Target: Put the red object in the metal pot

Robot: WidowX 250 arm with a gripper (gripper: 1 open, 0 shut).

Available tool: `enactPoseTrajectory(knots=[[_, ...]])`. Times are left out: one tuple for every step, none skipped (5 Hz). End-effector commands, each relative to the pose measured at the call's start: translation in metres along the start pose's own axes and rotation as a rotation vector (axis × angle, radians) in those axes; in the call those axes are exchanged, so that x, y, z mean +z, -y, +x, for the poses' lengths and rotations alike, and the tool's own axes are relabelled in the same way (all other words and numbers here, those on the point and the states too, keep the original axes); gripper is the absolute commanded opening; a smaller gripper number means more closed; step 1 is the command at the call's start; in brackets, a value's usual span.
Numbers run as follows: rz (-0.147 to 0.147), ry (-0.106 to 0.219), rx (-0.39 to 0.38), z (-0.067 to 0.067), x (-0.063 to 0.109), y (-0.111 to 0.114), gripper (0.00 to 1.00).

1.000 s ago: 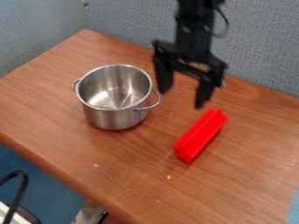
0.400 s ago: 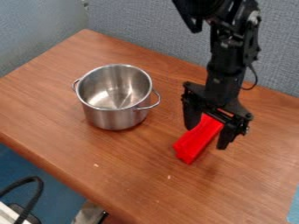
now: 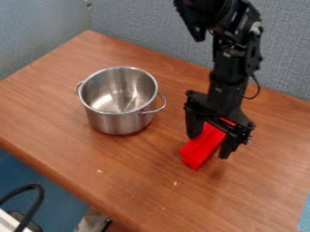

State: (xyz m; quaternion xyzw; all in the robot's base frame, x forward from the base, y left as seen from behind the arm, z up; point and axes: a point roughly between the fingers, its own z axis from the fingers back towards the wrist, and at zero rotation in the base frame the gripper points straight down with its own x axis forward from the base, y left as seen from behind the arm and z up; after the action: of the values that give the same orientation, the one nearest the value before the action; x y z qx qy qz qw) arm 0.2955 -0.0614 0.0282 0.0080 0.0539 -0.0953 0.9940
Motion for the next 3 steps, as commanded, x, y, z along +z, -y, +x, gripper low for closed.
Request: enactPoseTrajectory(knots=[[-0.008,0.035,0.013,0.0095,0.0113,-0.0045,1.0],[-0.01,0.028,0.015,0.0117,0.0105,-0.005,1.0],[-0.014,0.024,0.017,0.0121,0.011,-0.0041,1.0]])
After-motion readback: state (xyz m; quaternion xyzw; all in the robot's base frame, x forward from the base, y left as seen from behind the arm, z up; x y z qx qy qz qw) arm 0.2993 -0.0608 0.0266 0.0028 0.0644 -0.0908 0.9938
